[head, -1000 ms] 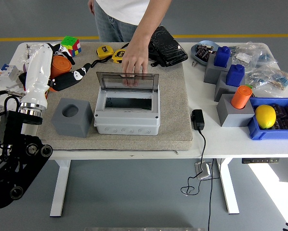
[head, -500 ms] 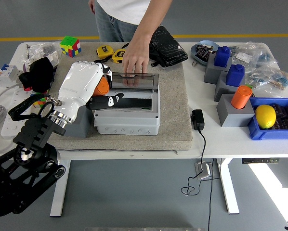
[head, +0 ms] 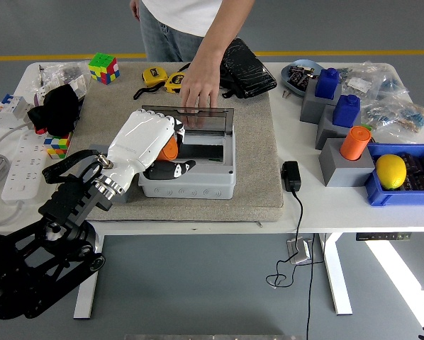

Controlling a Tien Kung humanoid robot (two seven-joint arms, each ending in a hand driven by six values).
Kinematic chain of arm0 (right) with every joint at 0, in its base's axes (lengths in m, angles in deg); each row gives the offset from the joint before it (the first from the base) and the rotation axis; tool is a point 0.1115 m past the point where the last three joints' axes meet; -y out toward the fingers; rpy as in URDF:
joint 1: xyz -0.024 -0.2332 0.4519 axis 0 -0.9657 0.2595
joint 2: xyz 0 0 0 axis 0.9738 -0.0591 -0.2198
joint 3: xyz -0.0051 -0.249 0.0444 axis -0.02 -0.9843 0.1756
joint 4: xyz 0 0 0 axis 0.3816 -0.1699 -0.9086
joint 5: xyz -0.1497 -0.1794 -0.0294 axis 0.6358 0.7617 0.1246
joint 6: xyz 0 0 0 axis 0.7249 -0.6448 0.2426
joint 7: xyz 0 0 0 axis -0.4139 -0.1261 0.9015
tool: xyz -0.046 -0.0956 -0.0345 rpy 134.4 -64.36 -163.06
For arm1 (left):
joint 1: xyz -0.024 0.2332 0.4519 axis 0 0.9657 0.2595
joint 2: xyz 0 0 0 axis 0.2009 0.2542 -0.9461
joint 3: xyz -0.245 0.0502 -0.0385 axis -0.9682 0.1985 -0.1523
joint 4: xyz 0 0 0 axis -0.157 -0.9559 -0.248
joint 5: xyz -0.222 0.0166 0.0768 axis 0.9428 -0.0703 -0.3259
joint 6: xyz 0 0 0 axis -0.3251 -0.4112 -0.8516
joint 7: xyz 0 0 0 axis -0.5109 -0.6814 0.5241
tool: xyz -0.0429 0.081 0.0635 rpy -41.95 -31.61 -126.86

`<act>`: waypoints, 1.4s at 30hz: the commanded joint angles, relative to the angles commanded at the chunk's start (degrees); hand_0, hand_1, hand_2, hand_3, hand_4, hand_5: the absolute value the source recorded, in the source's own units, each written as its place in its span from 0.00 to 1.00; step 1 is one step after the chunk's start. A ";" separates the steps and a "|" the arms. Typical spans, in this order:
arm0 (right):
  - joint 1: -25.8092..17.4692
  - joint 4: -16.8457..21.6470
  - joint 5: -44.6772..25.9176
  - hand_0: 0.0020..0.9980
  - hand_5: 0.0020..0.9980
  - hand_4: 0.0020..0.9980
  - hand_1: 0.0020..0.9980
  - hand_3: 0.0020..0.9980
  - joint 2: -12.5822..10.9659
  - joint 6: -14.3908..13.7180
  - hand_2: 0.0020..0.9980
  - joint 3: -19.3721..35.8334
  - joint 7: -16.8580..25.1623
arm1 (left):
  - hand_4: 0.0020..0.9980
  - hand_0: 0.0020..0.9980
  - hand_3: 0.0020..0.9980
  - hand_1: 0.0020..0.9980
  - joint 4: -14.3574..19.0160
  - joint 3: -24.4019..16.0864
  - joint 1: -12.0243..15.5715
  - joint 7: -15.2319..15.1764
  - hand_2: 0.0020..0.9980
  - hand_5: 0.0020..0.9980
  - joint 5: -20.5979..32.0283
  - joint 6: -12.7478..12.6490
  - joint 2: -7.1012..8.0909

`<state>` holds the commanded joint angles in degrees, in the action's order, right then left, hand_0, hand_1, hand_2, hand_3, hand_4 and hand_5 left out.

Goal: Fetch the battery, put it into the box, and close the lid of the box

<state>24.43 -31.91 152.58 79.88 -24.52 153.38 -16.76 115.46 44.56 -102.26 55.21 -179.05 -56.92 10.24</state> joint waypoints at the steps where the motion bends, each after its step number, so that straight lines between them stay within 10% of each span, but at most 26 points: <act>1: 0.02 0.00 0.00 0.84 1.00 1.00 0.79 0.80 0.01 0.00 0.76 -0.01 0.00 | 0.75 0.06 0.09 0.03 -0.12 0.05 -0.06 -0.01 0.08 0.13 0.00 -0.06 -0.10; 25: 0.52 0.00 -0.41 0.84 1.00 1.00 0.79 0.80 -0.15 -0.04 0.76 -1.01 0.00 | 0.75 0.06 0.09 0.03 -6.20 4.07 -4.30 -0.41 0.08 0.13 0.00 -0.77 -4.04; 42: 0.45 0.00 0.37 0.84 1.00 1.00 0.79 0.80 0.07 -0.13 0.76 -1.11 -0.37 | 0.75 0.07 0.09 0.04 -13.27 3.03 -7.24 -1.42 0.08 0.13 0.00 -2.31 -11.16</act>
<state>24.87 -31.91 152.95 79.94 -24.65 152.26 -17.13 102.19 47.59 -109.50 53.79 -179.05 -59.24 -0.92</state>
